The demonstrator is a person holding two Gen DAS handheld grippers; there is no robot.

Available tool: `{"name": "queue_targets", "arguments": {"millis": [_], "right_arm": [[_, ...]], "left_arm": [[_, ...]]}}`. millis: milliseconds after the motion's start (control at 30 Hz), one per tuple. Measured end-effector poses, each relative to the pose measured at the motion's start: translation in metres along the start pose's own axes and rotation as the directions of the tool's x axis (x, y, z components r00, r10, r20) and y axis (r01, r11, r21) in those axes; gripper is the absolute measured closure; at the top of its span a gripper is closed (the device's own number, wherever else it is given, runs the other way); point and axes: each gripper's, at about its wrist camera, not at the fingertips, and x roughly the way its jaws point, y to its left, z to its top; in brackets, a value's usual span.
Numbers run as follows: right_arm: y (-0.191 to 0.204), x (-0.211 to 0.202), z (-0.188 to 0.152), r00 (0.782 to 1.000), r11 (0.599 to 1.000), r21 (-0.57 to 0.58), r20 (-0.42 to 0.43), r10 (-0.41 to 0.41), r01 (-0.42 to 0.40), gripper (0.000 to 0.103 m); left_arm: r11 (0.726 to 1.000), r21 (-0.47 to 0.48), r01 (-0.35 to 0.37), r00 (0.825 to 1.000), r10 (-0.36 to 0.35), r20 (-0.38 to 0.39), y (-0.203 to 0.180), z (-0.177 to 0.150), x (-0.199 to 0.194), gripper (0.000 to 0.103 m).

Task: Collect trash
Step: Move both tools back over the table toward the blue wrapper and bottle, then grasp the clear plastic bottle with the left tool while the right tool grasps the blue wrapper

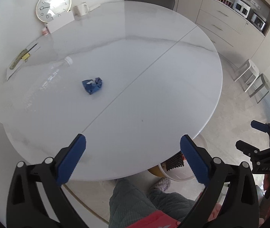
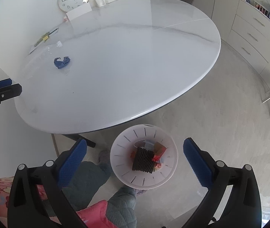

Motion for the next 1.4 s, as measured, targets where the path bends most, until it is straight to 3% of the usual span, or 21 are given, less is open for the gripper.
{"name": "queue_targets", "arguments": {"millis": [167, 400, 533, 667, 867, 1033, 1100, 1233, 1400], "right_arm": [[0.029, -0.003, 0.017, 0.999, 1.000, 0.026, 0.036, -0.003, 0.002, 0.002], [0.099, 0.023, 0.055, 0.998, 0.997, 0.081, 0.061, -0.025, 0.020, 0.002], [0.150, 0.048, 0.077, 0.997, 0.980, 0.196, 0.065, -0.052, 0.038, 0.002], [0.196, 0.080, 0.102, 0.996, 0.957, 0.287, 0.073, -0.049, 0.026, 0.002], [0.237, 0.122, 0.143, 0.995, 0.899, 0.432, 0.027, -0.095, 0.074, 0.002], [0.250, 0.153, 0.166, 0.987, 0.854, 0.498, -0.033, -0.156, 0.151, 0.002], [0.250, 0.160, 0.172, 0.985, 0.825, 0.541, -0.039, -0.171, 0.165, 0.002], [0.253, 0.167, 0.176, 0.982, 0.777, 0.606, -0.048, -0.181, 0.173, 0.002], [0.260, 0.163, 0.173, 0.978, 0.778, 0.597, -0.059, -0.200, 0.195, 0.002]], "left_arm": [[1.000, -0.012, -0.022, 0.999, 0.022, 0.024, 0.061, 0.011, -0.003, 0.008], [0.990, 0.135, -0.028, 1.000, 0.026, 0.016, 0.156, 0.044, 0.020, 0.008], [0.972, 0.232, 0.039, 0.999, -0.033, -0.029, 0.217, 0.072, 0.051, 0.008], [0.932, 0.342, 0.120, 0.991, -0.094, -0.092, 0.254, 0.095, 0.089, 0.008], [0.879, 0.397, 0.265, 0.956, -0.186, -0.229, 0.271, 0.116, 0.144, 0.008], [0.855, 0.402, 0.328, 0.930, -0.218, -0.294, 0.269, 0.121, 0.173, 0.008], [0.848, 0.406, 0.342, 0.923, -0.222, -0.315, 0.267, 0.121, 0.181, 0.012], [0.831, 0.451, 0.325, 0.912, -0.151, -0.381, 0.255, 0.119, 0.199, 0.043], [0.827, 0.431, 0.360, 0.900, -0.186, -0.394, 0.256, 0.120, 0.200, 0.045]]}}
